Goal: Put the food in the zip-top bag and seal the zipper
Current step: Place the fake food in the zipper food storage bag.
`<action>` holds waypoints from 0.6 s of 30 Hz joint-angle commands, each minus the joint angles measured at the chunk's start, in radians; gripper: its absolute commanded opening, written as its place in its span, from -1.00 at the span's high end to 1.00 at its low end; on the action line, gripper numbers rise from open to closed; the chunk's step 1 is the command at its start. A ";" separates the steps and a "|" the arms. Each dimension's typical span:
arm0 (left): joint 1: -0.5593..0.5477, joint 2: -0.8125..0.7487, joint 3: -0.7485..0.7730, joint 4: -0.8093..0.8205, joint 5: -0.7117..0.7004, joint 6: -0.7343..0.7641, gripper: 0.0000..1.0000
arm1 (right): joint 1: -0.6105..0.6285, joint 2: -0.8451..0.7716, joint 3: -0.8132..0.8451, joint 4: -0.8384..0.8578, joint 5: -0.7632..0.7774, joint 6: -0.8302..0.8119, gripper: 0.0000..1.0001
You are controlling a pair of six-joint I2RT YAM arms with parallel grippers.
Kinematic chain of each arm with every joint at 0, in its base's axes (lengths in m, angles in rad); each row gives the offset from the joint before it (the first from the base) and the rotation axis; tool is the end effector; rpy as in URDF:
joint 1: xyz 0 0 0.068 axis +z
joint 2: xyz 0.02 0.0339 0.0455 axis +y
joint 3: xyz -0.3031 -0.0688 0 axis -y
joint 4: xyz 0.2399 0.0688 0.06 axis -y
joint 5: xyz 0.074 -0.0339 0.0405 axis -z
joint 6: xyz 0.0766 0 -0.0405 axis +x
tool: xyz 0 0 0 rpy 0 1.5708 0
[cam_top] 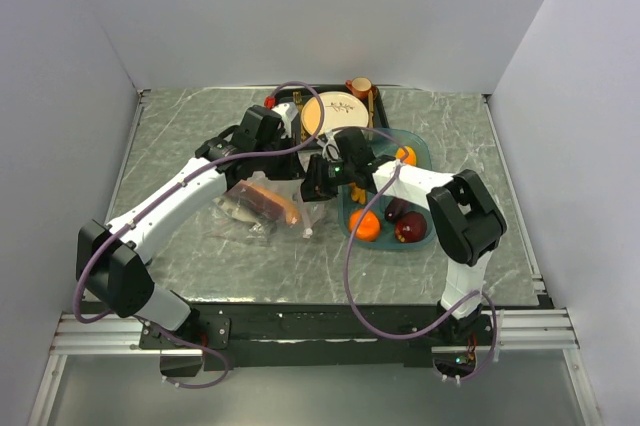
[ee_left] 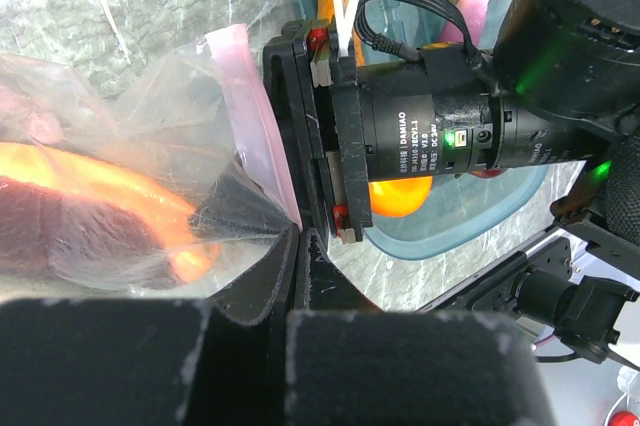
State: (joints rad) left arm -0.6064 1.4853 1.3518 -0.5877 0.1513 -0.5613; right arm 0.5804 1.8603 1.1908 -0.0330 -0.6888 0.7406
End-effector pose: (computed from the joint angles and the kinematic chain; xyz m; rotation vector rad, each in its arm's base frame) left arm 0.2829 -0.2103 0.3442 0.1367 2.4033 -0.7520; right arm 0.3358 0.2784 0.2161 -0.2134 2.5138 1.4128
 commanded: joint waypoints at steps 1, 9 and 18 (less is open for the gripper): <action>-0.004 -0.031 0.032 0.029 -0.013 0.003 0.99 | 0.007 -0.053 -0.014 -0.019 0.034 -0.056 0.16; -0.004 -0.025 0.036 0.025 -0.030 -0.003 0.99 | -0.004 -0.282 -0.043 -0.231 0.320 -0.139 -0.29; -0.004 -0.022 0.043 0.026 -0.032 0.003 0.99 | -0.154 -0.524 -0.129 -0.392 0.593 -0.144 -0.17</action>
State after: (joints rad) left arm -0.6064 1.4853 1.3525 -0.5880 0.1322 -0.5621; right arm 0.5137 1.4250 1.1305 -0.3305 -0.2764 0.5999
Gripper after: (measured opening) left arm 0.014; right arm 0.615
